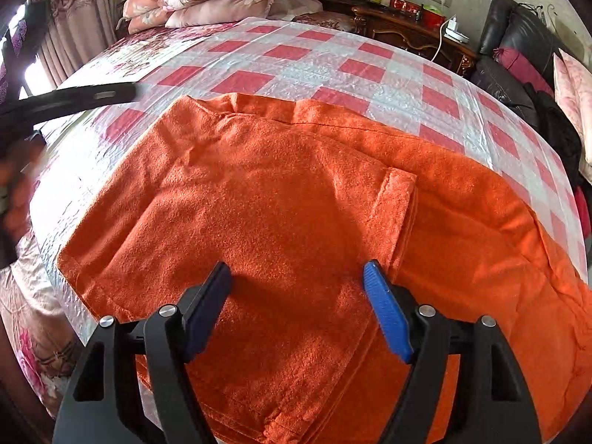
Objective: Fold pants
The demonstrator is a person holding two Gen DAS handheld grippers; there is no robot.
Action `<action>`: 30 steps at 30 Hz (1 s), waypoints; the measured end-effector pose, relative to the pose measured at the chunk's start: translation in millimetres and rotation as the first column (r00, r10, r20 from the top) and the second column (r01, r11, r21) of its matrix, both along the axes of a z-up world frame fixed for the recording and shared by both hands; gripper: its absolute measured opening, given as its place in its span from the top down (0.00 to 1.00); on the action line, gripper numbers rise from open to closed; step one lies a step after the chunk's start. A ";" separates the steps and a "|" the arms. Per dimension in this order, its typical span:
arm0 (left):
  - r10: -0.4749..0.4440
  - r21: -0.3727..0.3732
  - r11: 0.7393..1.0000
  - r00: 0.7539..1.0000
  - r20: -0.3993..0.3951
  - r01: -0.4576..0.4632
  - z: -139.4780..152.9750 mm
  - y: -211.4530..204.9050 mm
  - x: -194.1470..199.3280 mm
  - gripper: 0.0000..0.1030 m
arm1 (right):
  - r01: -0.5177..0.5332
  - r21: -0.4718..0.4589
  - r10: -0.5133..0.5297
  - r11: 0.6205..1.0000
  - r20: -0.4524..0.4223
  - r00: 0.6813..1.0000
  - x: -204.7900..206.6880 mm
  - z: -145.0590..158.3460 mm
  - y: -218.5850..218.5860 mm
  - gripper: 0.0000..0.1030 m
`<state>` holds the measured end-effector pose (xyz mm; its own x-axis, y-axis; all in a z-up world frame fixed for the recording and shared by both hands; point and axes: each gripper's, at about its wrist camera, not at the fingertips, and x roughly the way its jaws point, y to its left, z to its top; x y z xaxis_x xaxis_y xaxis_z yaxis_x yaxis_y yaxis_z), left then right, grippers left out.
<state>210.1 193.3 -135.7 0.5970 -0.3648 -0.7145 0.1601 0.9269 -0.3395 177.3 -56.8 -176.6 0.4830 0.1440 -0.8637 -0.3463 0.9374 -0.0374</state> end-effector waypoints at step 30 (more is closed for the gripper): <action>-0.045 -0.712 0.649 0.921 -0.388 -0.269 -91.6 21.8 -91.0 0.65 | -0.005 0.007 0.004 1.000 0.027 1.000 -6.0 -2.6 1.9 0.22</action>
